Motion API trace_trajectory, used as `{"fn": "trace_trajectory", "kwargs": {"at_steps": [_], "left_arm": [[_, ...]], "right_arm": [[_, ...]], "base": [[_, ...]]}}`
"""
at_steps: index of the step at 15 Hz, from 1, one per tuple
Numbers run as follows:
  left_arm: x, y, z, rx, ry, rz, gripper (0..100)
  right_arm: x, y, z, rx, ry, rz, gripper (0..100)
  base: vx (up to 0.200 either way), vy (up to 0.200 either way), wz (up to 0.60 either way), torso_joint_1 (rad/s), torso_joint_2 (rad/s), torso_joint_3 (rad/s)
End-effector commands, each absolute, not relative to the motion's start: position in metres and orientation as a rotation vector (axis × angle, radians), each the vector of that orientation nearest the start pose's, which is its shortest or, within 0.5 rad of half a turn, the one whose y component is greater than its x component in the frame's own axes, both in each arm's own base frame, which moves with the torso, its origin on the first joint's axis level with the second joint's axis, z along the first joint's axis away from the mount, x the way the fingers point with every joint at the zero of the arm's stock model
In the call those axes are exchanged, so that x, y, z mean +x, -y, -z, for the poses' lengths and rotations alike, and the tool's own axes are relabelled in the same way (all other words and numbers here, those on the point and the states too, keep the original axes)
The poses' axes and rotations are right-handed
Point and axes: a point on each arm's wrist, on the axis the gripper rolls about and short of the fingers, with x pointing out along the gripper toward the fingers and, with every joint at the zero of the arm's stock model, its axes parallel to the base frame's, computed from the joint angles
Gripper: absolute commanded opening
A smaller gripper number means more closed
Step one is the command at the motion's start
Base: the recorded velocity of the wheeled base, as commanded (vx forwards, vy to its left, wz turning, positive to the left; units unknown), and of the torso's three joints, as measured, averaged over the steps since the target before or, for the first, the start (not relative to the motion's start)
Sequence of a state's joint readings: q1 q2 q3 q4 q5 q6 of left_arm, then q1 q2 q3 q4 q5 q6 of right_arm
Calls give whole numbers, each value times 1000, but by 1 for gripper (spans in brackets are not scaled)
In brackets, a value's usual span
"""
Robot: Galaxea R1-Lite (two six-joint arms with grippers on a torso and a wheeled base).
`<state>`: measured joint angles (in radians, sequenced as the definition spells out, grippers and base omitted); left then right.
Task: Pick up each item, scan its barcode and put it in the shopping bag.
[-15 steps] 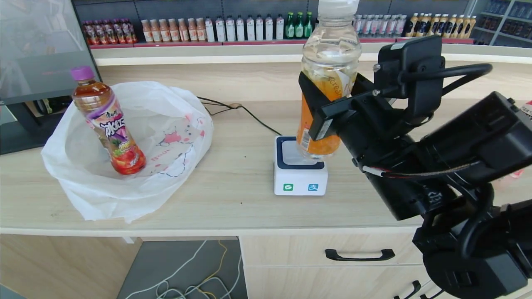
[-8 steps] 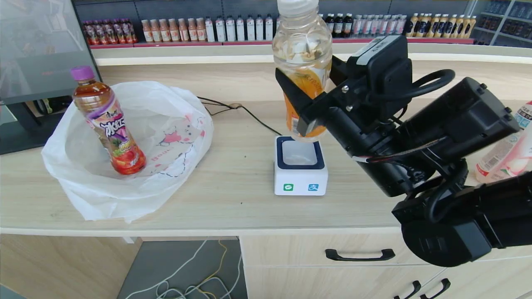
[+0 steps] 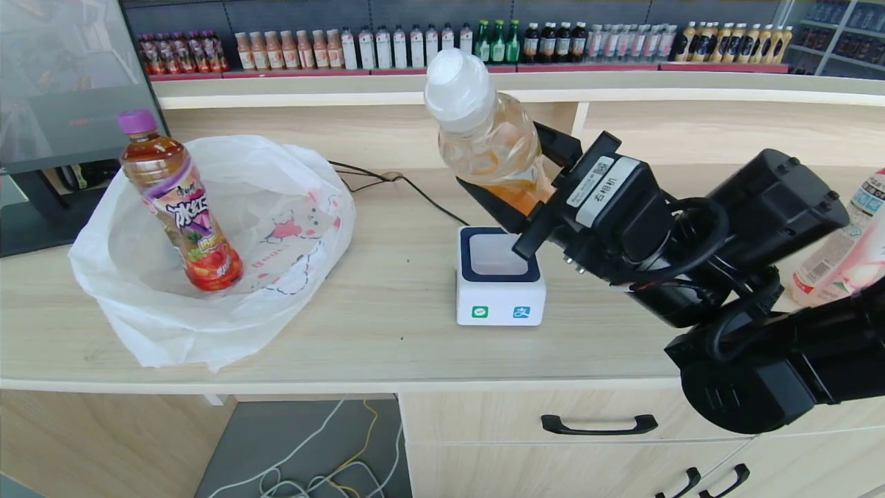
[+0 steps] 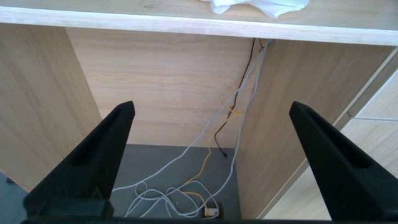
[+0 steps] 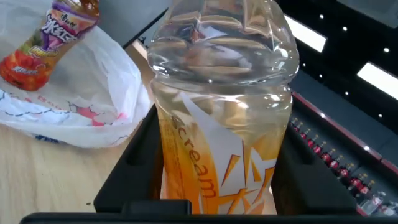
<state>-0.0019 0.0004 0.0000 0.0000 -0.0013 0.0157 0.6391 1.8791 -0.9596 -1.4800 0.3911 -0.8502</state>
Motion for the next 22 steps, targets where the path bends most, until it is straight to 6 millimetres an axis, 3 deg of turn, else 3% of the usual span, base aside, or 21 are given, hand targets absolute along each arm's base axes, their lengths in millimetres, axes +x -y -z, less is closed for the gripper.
{"fn": "trace_trajectory", "kwargs": {"at_steps": [1, 12, 22], "left_arm": [[-23, 0, -75, 15, 0, 3, 100], [-23, 0, -75, 18, 0, 3, 100], [-23, 0, -75, 18, 0, 3, 100]], "right_arm": [[269, -208, -245, -705, 972, -691, 0], [267, -214, -235, -825, 1119, -858, 0], [268, -216, -224, -841, 1129, -918, 0]], "base": [[0, 0, 0, 0, 0, 0], [0, 0, 0, 0, 0, 0], [0, 0, 0, 0, 0, 0]]}}
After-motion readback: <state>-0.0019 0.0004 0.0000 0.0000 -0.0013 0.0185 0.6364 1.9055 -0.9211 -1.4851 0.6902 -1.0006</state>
